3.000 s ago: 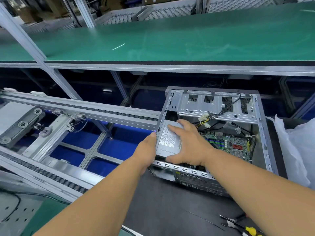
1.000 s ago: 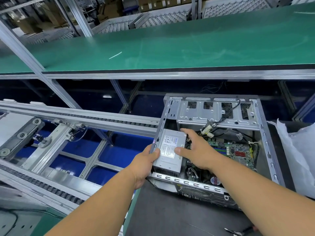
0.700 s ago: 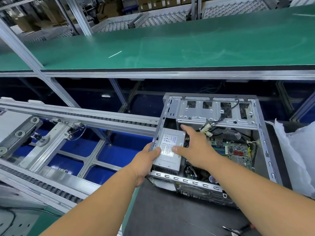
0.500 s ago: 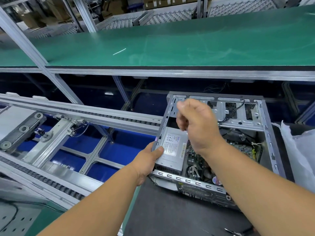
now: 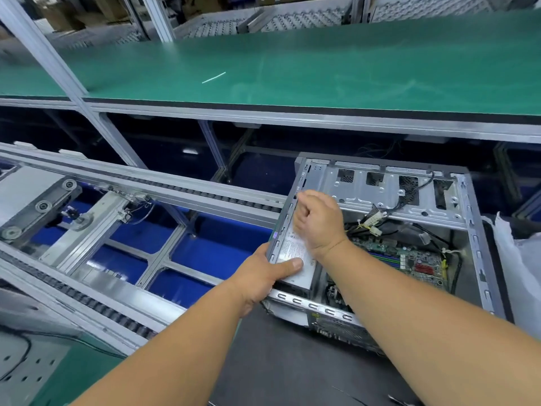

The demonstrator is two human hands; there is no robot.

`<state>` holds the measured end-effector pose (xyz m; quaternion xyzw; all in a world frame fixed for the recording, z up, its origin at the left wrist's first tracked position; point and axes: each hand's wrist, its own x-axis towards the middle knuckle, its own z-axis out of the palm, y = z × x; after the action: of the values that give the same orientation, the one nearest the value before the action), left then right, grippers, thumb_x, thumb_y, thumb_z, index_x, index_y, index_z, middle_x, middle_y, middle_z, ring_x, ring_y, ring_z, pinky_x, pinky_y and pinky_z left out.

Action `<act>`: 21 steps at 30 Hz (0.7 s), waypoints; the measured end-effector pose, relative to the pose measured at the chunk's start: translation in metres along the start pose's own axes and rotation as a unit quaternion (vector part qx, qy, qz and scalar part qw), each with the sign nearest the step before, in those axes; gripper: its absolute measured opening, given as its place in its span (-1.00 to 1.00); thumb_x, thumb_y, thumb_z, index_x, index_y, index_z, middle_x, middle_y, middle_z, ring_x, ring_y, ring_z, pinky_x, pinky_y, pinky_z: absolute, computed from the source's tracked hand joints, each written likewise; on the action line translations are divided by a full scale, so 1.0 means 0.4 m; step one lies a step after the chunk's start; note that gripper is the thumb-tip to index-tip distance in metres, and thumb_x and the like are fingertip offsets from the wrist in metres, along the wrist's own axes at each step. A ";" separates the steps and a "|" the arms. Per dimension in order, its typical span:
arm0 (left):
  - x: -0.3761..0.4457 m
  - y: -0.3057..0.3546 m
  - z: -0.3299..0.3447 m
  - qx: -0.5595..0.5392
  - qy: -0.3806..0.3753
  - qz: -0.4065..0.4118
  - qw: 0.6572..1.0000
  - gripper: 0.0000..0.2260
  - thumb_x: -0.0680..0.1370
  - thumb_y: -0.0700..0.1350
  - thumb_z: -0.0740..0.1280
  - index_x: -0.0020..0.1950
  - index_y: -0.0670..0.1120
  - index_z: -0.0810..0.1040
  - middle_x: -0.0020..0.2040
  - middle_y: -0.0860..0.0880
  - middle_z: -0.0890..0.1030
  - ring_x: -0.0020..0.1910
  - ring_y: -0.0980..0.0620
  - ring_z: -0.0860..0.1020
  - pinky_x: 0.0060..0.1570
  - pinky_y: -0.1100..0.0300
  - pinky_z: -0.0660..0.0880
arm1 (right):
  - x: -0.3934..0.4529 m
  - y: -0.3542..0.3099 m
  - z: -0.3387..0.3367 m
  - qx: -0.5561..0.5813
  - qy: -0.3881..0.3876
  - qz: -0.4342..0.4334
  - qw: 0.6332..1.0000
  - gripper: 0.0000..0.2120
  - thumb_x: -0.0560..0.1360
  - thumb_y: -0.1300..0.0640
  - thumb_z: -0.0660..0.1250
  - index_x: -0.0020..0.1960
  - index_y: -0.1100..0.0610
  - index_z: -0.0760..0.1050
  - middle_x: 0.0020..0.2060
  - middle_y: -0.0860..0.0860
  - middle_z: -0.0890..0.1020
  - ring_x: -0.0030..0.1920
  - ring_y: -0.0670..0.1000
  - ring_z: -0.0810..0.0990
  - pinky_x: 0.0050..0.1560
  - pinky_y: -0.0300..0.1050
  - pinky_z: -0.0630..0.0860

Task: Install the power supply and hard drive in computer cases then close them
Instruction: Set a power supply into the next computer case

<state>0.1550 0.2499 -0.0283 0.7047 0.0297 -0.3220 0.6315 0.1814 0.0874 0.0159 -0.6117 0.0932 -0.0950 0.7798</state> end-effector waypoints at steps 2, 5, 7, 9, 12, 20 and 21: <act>0.005 0.004 0.000 0.019 -0.008 0.000 1.000 -0.33 0.29 0.07 0.67 0.33 0.04 0.51 0.14 -0.02 0.72 0.14 -0.07 0.69 0.28 -0.14 0.55 | 0.008 0.000 -0.049 -0.147 0.072 -0.052 0.985 -0.63 0.61 0.11 0.25 -0.33 0.20 0.29 -0.41 0.04 0.33 -0.37 0.01 0.31 -0.30 -0.08 0.27; 0.009 0.005 -0.002 0.019 -0.011 -0.006 1.000 -0.30 0.27 0.05 0.67 0.34 0.03 0.50 0.15 -0.01 0.72 0.15 -0.06 0.69 0.30 -0.12 0.54 | 0.011 0.003 -0.122 -0.347 0.031 -0.030 0.937 -0.81 0.57 -0.04 0.34 -0.13 0.04 0.45 -0.22 -0.12 0.54 -0.23 -0.07 0.49 -0.23 -0.11 0.39; 0.011 0.003 -0.004 0.014 -0.015 -0.011 1.000 -0.29 0.25 0.04 0.68 0.34 0.04 0.49 0.15 -0.03 0.72 0.15 -0.10 0.69 0.29 -0.16 0.54 | -0.002 0.026 -0.154 -0.396 -0.075 0.053 0.914 -0.82 0.56 -0.06 0.41 0.09 -0.05 0.48 -0.02 -0.11 0.59 -0.07 -0.06 0.57 -0.14 -0.14 0.46; 0.011 0.001 -0.008 0.014 -0.015 -0.015 1.000 -0.27 0.25 0.03 0.69 0.35 0.06 0.48 0.16 -0.05 0.72 0.16 -0.14 0.68 0.28 -0.19 0.53 | -0.008 0.046 -0.169 -0.375 -0.134 0.094 0.913 -0.74 0.57 -0.12 0.41 0.19 -0.08 0.48 0.00 -0.13 0.62 -0.08 -0.08 0.60 -0.19 -0.18 0.46; 0.009 0.000 -0.008 0.014 0.002 -0.016 1.000 -0.39 0.33 0.16 0.62 0.33 0.11 0.52 0.15 -0.04 0.72 0.13 -0.13 0.69 0.25 -0.20 0.55 | 0.003 0.039 -0.175 -0.391 -0.151 0.071 0.905 -0.77 0.58 -0.17 0.38 0.16 -0.08 0.54 0.02 -0.14 0.62 -0.04 -0.08 0.61 -0.16 -0.17 0.48; -0.002 0.012 0.015 0.088 0.117 -0.003 0.989 -0.66 0.66 0.27 0.14 0.14 0.16 0.64 0.01 0.11 0.74 0.04 0.06 0.71 0.14 0.02 0.59 | 0.003 0.036 -0.184 -0.375 -0.197 0.076 0.903 -0.78 0.65 -0.16 0.27 0.12 -0.09 0.63 -0.11 -0.13 0.68 -0.20 -0.14 0.59 -0.21 -0.18 0.45; -0.005 0.014 0.017 0.099 0.125 0.000 0.987 -0.65 0.67 0.26 0.13 0.13 0.15 0.64 0.00 0.11 0.74 0.04 0.05 0.70 0.11 0.05 0.59 | 0.001 0.037 -0.183 -0.378 -0.201 0.081 0.900 -0.77 0.66 -0.16 0.24 0.13 -0.09 0.62 -0.13 -0.08 0.67 -0.21 -0.10 0.58 -0.21 -0.18 0.44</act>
<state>0.1533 0.2433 -0.0223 0.7984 0.0763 -0.2325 0.5501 0.1632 0.0223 -0.0156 -0.8568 0.0125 0.1354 0.4975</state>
